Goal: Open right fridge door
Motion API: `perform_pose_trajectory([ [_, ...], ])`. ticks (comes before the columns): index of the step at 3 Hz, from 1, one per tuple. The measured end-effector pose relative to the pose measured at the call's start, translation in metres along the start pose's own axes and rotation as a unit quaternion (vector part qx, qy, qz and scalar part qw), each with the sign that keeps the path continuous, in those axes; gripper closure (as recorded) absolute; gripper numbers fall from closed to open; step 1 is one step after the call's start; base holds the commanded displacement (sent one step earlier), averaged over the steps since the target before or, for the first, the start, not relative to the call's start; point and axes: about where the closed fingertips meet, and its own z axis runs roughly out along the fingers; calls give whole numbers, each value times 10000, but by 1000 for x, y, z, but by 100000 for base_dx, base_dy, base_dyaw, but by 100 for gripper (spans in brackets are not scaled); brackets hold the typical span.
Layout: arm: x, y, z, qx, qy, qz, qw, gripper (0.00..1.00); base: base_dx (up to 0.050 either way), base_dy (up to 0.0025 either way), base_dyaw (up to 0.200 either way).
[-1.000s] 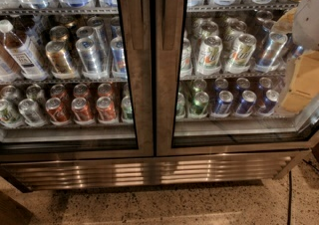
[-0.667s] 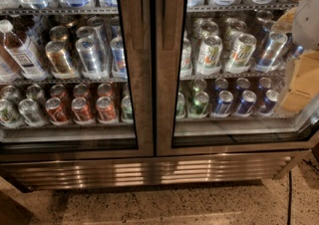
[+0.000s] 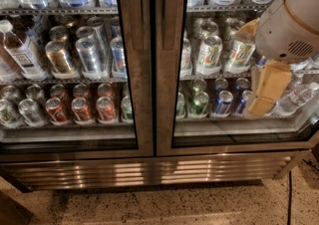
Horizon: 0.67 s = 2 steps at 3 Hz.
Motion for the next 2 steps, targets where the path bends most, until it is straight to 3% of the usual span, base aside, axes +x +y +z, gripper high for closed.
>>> perform_pose_trajectory([
  [1,-26,1,20,-110,-537,-347,9979,0,0,0,0],
  [2,-53,8,20,24,-1079,-642,9921,0,0,0,0],
])
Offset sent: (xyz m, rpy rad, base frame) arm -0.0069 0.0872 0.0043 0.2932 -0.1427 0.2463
